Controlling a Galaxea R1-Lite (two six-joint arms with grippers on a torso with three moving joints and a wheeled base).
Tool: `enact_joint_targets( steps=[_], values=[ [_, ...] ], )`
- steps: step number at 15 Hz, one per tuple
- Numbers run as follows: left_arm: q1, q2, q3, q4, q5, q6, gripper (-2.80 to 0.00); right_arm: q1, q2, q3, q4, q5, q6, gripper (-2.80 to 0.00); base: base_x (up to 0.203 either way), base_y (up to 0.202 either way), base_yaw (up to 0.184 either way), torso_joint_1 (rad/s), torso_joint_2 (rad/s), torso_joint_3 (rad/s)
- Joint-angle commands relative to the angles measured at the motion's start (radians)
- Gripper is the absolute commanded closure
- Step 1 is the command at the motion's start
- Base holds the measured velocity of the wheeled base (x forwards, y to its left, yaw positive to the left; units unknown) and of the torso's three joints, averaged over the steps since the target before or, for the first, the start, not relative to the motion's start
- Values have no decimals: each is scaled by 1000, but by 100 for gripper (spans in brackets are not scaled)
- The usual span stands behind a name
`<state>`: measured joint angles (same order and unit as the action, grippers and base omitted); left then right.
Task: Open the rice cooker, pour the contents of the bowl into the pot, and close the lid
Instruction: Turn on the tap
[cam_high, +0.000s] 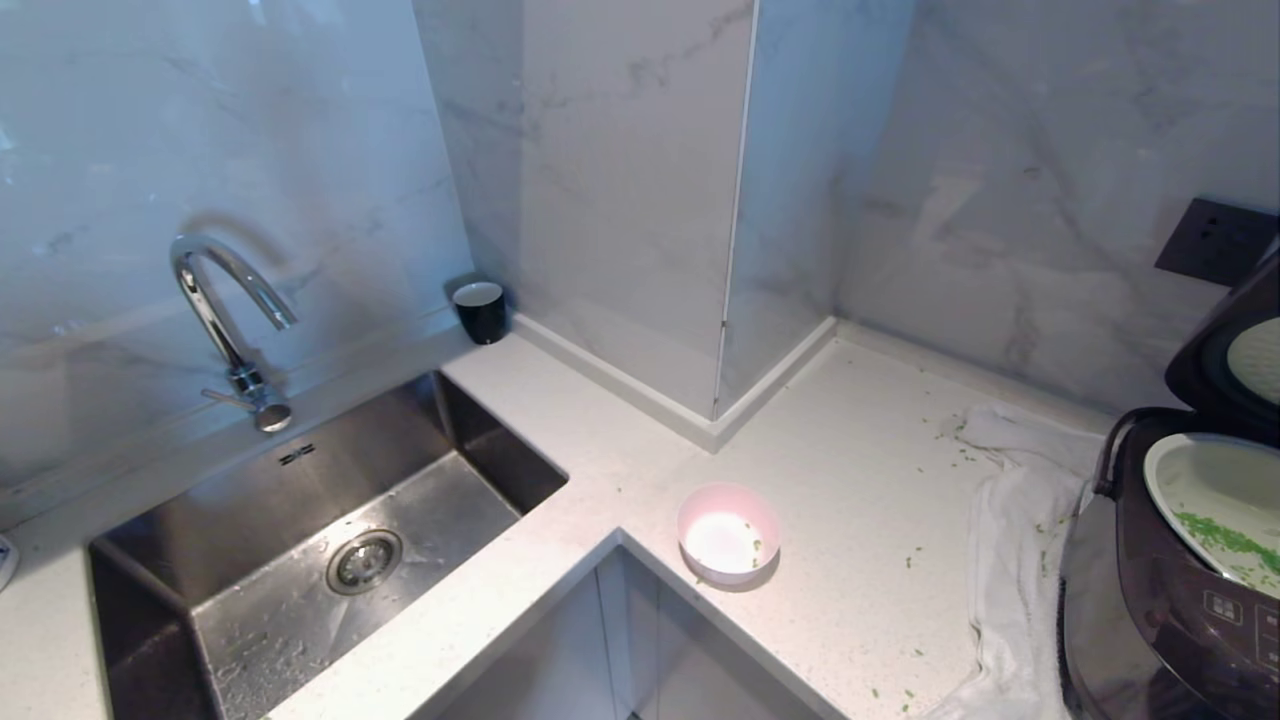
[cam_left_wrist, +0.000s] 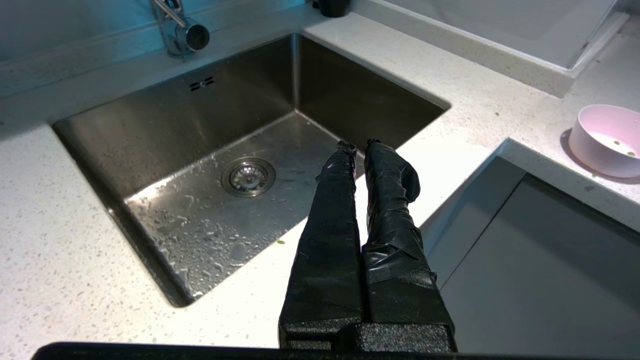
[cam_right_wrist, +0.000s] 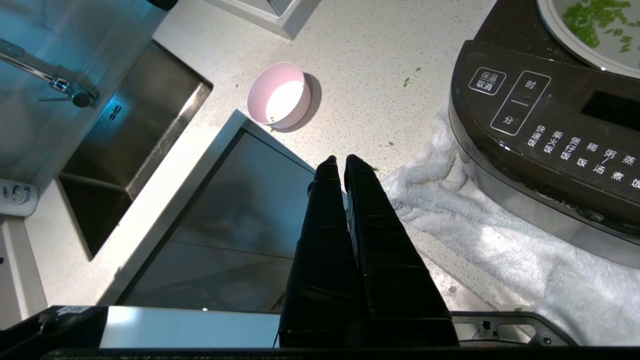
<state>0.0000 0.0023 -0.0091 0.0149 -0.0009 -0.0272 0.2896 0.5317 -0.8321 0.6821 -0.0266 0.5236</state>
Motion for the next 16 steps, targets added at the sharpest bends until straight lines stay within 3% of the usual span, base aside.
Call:
enact_joint_targets(
  steps=[1, 6, 9, 16],
  values=[
    [0, 1, 0, 0, -1, 0, 0, -1, -16, 4, 4, 0, 1, 0, 0, 0, 0, 0, 0, 0],
    [0, 1, 0, 0, 0, 0, 0, -5, -76, 42, 4, -1, -10, 0, 0, 0, 0, 0, 0, 0],
    [0, 1, 0, 0, -1, 0, 0, -67, -115, 45, 4, -1, -81, 0, 0, 0, 0, 0, 0, 0],
    [0, 1, 0, 0, -1, 0, 0, -171, -146, 38, 1, 3, -145, 0, 0, 0, 0, 0, 0, 0]
  ],
)
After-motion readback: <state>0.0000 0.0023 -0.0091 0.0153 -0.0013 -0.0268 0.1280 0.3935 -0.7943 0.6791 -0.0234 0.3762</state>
